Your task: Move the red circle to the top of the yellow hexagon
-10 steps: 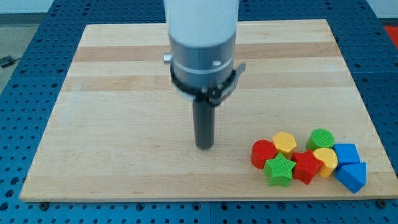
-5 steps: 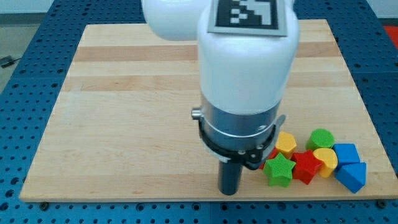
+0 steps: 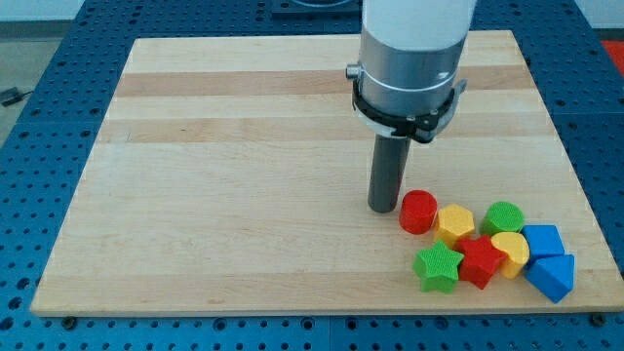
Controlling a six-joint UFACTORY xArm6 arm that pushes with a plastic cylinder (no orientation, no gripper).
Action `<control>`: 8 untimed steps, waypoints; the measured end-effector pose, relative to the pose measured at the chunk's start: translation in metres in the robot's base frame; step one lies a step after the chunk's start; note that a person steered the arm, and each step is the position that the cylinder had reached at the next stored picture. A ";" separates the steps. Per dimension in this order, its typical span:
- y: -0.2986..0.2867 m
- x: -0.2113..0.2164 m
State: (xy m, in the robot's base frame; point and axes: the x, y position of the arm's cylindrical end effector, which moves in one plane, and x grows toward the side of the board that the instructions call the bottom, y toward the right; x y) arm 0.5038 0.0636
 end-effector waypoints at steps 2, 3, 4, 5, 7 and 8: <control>-0.007 0.013; -0.007 0.048; -0.004 0.057; -0.001 0.037; 0.040 0.013; 0.042 0.011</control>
